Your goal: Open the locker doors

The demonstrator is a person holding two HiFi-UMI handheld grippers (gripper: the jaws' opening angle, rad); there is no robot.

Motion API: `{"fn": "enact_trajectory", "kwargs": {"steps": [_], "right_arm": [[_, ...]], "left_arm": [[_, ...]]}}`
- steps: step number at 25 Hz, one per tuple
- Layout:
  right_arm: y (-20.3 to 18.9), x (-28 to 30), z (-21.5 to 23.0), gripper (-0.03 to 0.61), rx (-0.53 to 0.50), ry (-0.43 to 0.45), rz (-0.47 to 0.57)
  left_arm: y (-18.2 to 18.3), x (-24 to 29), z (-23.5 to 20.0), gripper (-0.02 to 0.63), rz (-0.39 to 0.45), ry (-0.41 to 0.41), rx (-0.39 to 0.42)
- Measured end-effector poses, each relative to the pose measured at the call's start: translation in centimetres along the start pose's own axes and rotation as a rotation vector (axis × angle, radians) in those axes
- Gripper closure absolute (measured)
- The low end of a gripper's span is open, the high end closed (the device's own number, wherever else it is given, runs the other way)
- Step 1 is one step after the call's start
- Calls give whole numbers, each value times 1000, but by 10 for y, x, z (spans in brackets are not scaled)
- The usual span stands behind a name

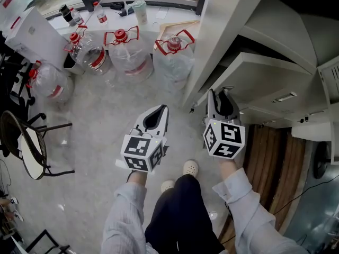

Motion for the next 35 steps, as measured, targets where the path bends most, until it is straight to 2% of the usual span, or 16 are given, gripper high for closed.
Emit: {"fn": "enact_trajectory", "kwargs": {"steps": [10, 26, 35], "right_arm": [[-11, -42, -2, 476, -7, 16, 4], [-27, -112, 18, 460, 0, 65, 20], [-36, -148, 41, 451, 13, 144, 30]], "left_arm": [[-11, -13, 5, 601, -36, 5, 3], [-18, -36, 33, 601, -55, -49, 37], [-22, -41, 53, 601, -62, -89, 43]]}}
Point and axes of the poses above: the fingertips, and each gripper's own axes: x forward along the fingers, z to its right, y out of its top, the point moved 7 cm from there along -x, backward along the fingers, and after that the axes turned 3 degrees about z, right-handed, at the moved point
